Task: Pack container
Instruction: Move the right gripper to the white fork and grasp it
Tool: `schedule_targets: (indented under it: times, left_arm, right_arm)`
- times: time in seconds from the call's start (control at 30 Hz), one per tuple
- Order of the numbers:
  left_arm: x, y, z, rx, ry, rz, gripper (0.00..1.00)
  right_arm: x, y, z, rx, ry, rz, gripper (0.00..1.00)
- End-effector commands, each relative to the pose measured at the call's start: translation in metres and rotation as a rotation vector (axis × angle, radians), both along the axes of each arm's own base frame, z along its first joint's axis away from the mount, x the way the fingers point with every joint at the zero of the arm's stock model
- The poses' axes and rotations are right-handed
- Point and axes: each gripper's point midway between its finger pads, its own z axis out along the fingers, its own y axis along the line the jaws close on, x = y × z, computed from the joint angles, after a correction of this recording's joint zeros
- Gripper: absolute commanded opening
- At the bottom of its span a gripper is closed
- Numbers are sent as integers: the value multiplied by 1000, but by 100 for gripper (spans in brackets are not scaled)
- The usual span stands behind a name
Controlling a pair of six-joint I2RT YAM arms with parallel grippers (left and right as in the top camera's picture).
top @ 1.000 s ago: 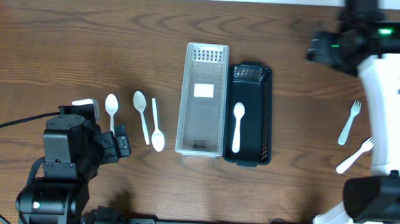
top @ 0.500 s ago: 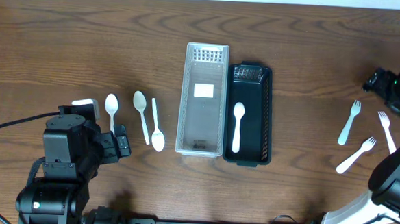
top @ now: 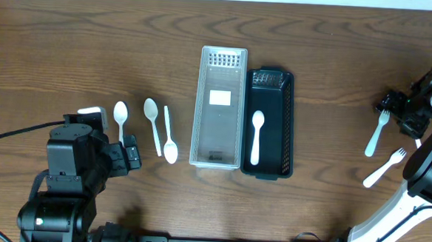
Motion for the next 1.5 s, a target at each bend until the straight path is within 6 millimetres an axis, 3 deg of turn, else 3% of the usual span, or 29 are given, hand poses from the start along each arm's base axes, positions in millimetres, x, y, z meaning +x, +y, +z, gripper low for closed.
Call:
schedule_targets:
  times: [0.0, 0.13, 0.4, 0.63, 1.27, 1.47]
  left_arm:
    - [1, 1, 6, -6, -14, 14, 98]
    - [1, 1, 6, -6, -14, 14, 98]
    - [1, 1, 6, -6, -15, 14, 98]
    - [1, 1, 6, -6, -15, 14, 98]
    - [1, 1, 6, -6, -15, 14, 98]
    - [1, 1, 6, -6, -15, 14, 98]
  right_arm:
    - [3, 13, -9, 20, 10, 38, 92]
    - [5, 17, -10, 20, 13, 49, 85]
    - [3, 29, -10, 16, 43, 79, 59]
    - [4, 33, -10, 16, 45, 88, 46]
    - [-3, 14, -11, -95, 93, 77, 45]
    - [-3, 14, -11, -93, 94, 78, 37]
